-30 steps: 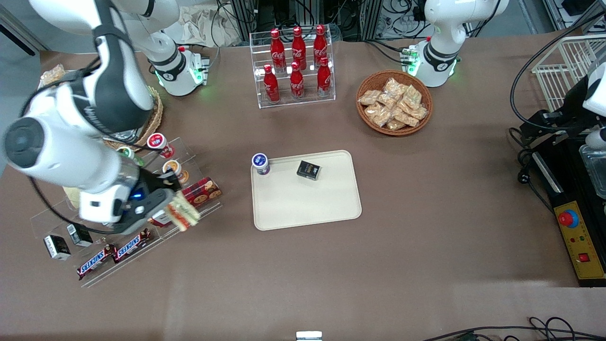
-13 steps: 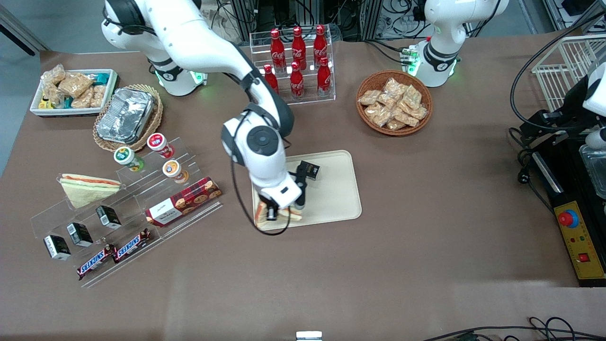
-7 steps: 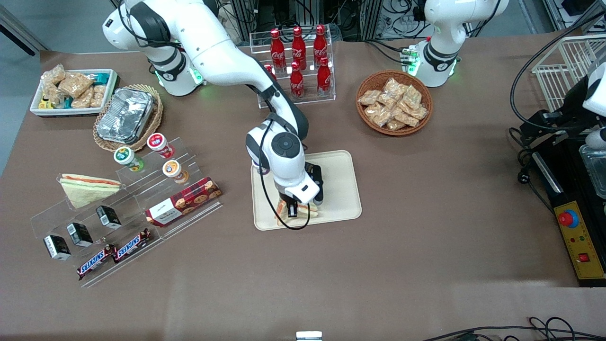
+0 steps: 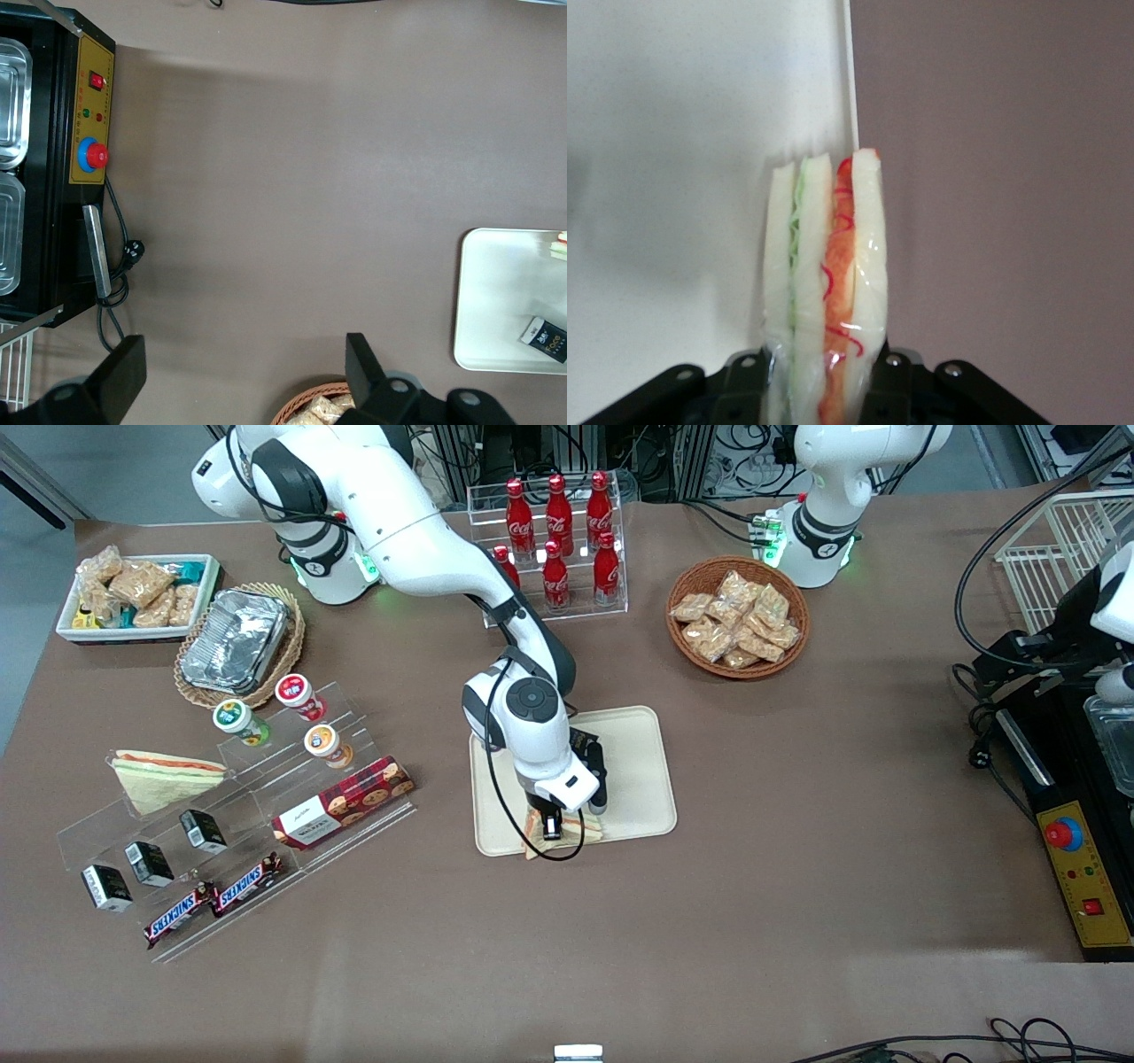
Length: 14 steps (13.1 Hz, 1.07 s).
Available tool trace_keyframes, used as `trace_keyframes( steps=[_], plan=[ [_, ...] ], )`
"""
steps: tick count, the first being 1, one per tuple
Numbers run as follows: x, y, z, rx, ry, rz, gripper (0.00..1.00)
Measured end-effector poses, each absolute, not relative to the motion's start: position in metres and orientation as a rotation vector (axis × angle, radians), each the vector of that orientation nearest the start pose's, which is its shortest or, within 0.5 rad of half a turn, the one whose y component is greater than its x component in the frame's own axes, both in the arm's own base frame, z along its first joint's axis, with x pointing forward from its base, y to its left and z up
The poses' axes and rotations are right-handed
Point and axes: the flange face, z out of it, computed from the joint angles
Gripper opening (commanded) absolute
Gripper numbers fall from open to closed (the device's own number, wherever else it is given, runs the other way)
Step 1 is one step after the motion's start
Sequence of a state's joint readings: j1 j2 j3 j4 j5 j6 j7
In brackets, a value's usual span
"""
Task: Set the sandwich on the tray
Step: 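Lower the sandwich onto the tray and open the right gripper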
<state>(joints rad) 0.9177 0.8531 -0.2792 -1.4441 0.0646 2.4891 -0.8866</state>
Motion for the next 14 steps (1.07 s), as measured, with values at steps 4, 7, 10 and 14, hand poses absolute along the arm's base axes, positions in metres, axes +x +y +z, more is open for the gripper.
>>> trace_keyframes(
  steps=[4, 7, 10, 14],
  plan=[
    [0.567, 0.482, 0.215, 2.056, 2.115, 0.306, 0.99],
    [0.558, 0.493, 0.215, 2.039, 2.136, 0.297, 0.99],
    [0.557, 0.492, 0.212, 2.040, 2.137, 0.285, 0.98],
    [0.553, 0.489, 0.204, 2.059, 2.139, 0.248, 0.98]
  ],
)
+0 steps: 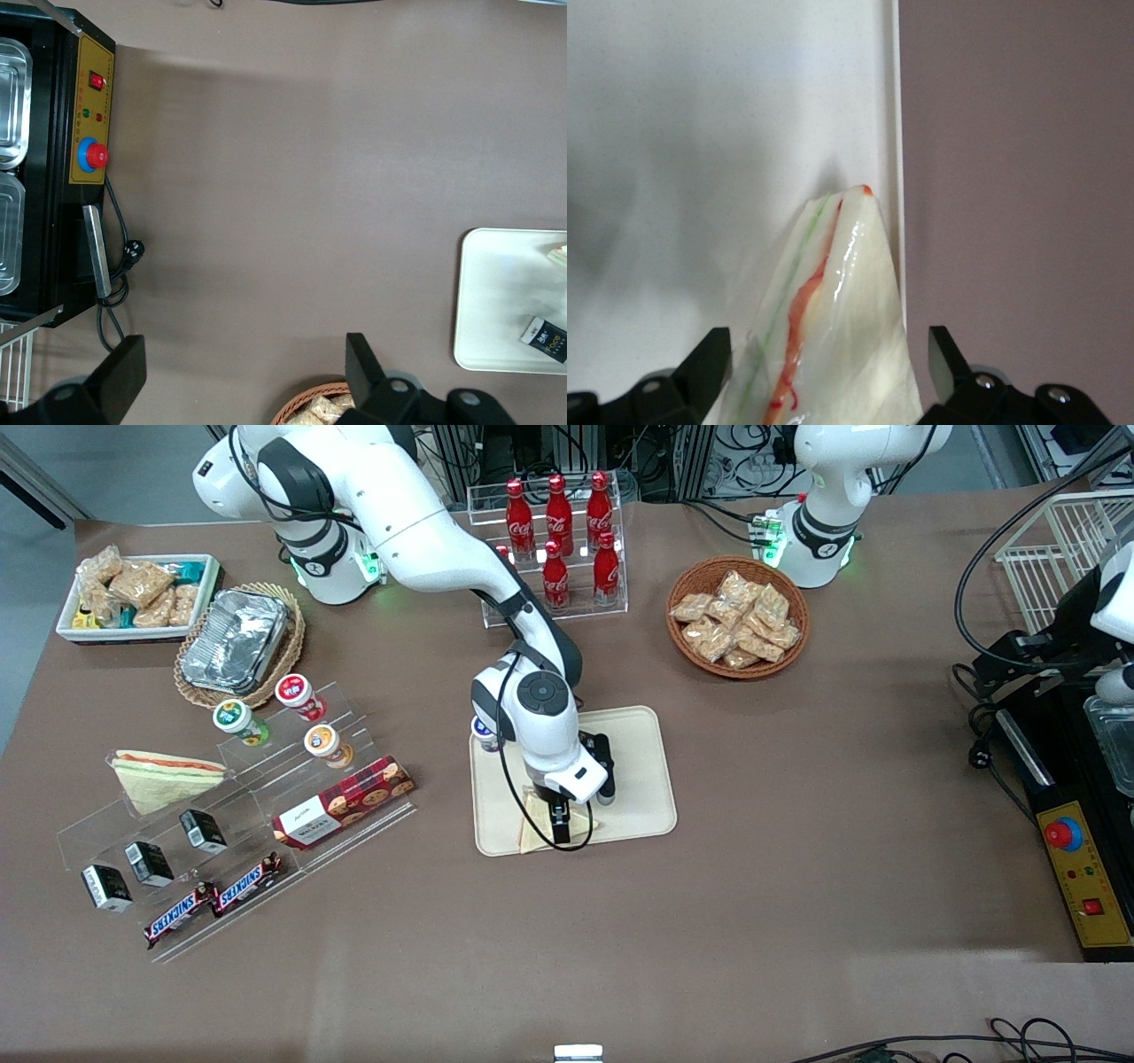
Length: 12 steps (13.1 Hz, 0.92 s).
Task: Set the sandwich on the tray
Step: 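Lower the sandwich onto the tray and open the right gripper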
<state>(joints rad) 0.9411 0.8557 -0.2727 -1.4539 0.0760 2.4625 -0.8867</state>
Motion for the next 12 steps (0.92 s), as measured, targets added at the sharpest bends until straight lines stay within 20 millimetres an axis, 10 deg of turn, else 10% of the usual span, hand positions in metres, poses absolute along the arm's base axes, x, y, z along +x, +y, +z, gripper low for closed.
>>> trace_keyframes(
  steps=[7, 12],
  plan=[
    [0.547, 0.485, 0.194, 2.208, 2.141, 0.152, 0.99],
    [0.551, 0.481, 0.246, 2.373, 2.042, 0.102, 0.99]
  ],
)
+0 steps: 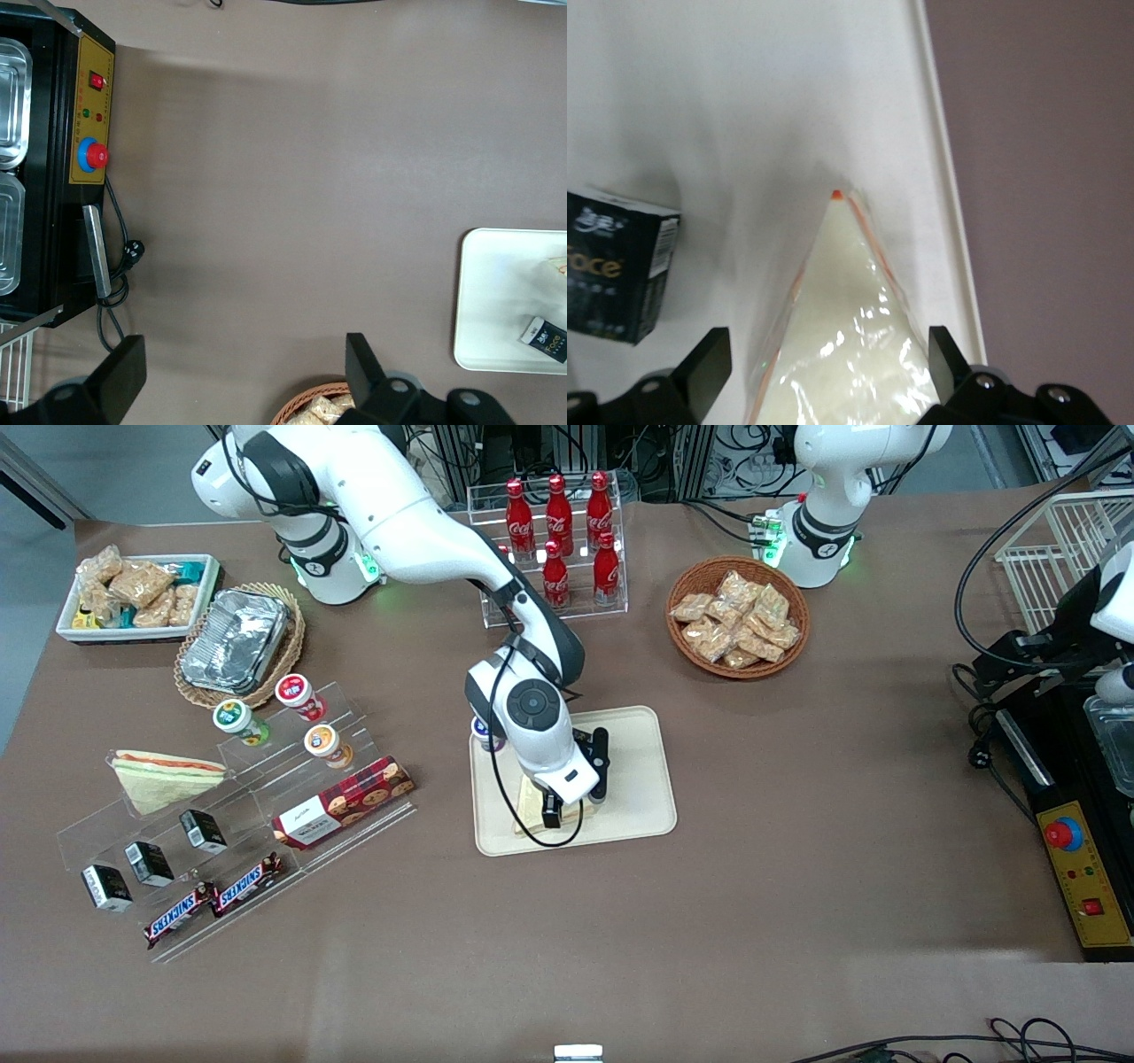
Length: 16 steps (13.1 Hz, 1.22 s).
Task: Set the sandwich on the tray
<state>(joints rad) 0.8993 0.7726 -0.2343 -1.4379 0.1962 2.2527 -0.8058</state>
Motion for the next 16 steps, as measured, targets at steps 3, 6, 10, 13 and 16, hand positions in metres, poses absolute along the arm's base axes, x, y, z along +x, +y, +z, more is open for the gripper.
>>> trace_keyframes(
  steps=[3, 6, 10, 13, 16],
  plan=[
    [0.566, 0.457, 0.314, -2.516, -1.897, -0.109, 0.99],
    [0.613, 0.377, 0.393, -2.690, -1.744, -0.204, 0.99],
    [0.646, 0.269, 0.485, -2.948, -1.317, -0.313, 0.99],
    [0.646, 0.177, 0.535, -3.059, -0.927, -0.226, 0.99],
    [0.636, 0.037, 0.574, -3.079, -0.598, -0.118, 0.99]
  ],
)
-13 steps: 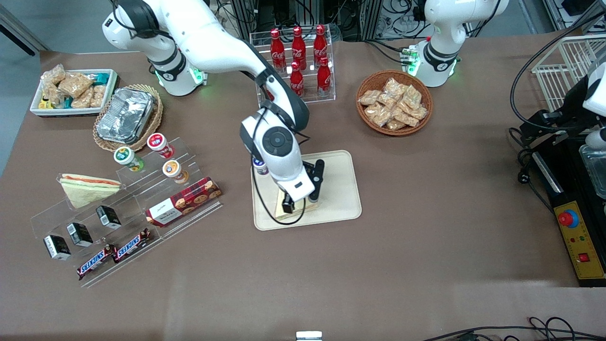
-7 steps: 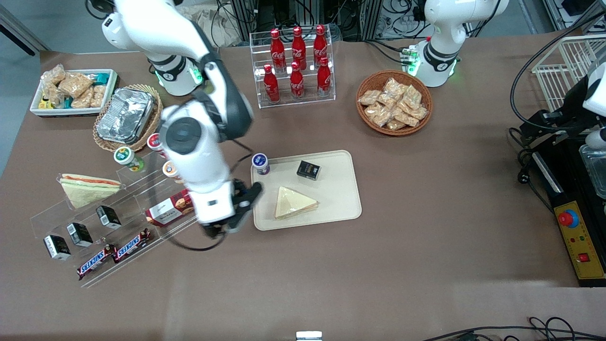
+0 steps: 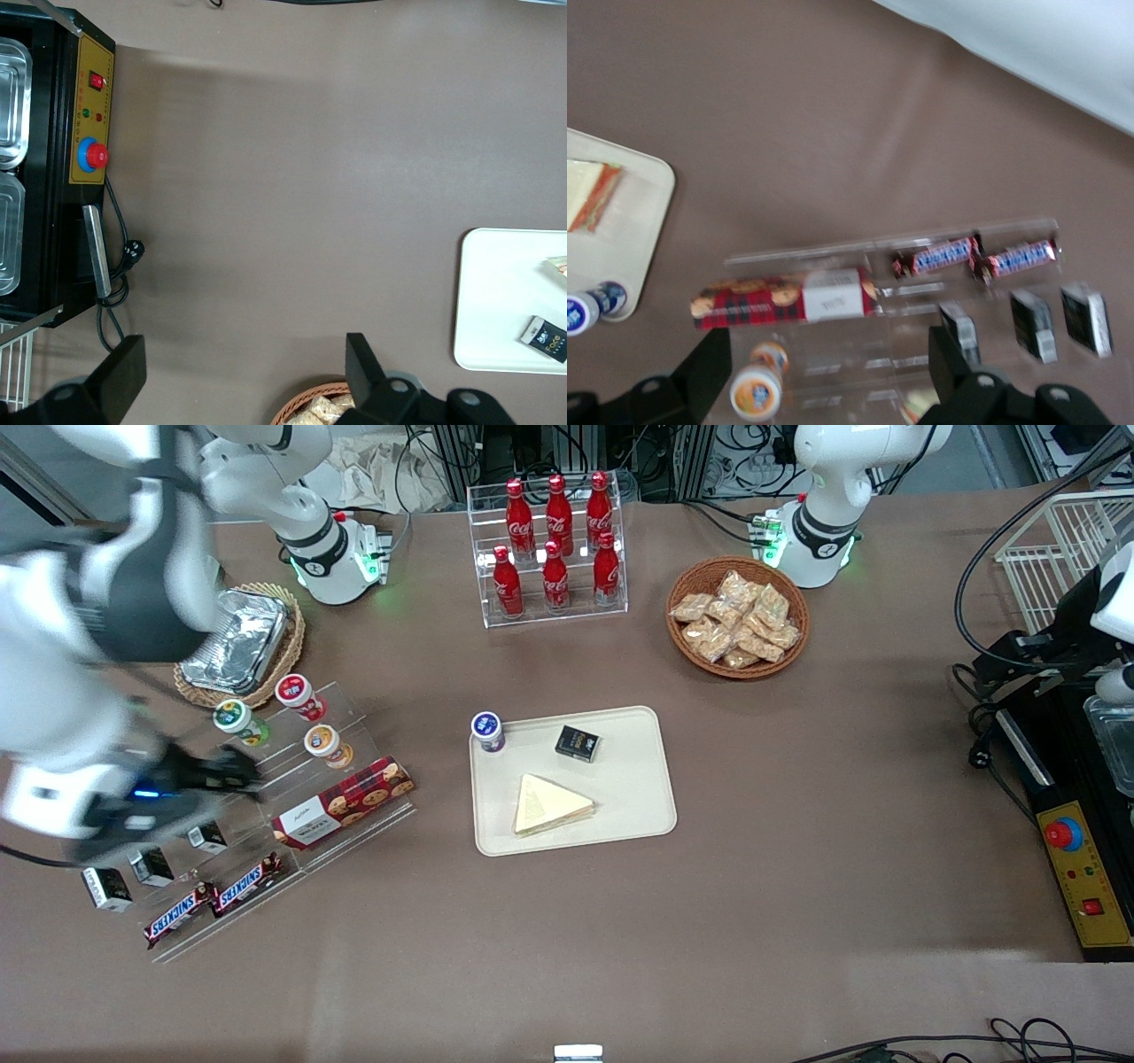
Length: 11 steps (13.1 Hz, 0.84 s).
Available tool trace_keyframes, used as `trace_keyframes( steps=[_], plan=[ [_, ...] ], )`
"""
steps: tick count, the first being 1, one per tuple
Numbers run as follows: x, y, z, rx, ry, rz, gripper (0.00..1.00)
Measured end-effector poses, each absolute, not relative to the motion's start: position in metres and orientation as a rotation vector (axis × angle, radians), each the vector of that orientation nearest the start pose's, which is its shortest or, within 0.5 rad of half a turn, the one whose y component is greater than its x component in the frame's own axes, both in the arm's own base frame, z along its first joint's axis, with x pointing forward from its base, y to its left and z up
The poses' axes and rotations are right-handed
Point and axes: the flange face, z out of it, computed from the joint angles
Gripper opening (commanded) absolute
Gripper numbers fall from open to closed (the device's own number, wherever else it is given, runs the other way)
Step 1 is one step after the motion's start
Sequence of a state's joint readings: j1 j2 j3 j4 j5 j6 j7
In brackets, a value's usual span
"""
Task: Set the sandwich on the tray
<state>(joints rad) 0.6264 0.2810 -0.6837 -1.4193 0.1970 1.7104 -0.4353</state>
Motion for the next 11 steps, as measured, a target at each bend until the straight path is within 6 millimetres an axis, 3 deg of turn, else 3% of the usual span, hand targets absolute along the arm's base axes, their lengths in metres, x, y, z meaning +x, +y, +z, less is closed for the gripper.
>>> trace_keyframes(
  steps=[2, 3, 5, 7, 8, 11],
  plan=[
    [0.617, -0.037, 0.601, -3.071, -0.432, -0.126, 0.99],
    [0.605, -0.064, 0.613, -3.064, -0.378, -0.123, 0.99],
    [0.573, -0.093, 0.638, -3.035, -0.343, -0.065, 0.99],
    [0.550, -0.094, 0.662, -3.026, -0.365, -0.062, 0.99],
    [0.543, -0.085, 0.668, -3.044, -0.367, -0.032, 0.99],
    [0.537, -0.025, 0.671, -3.083, -0.175, 0.055, 0.99]
  ],
)
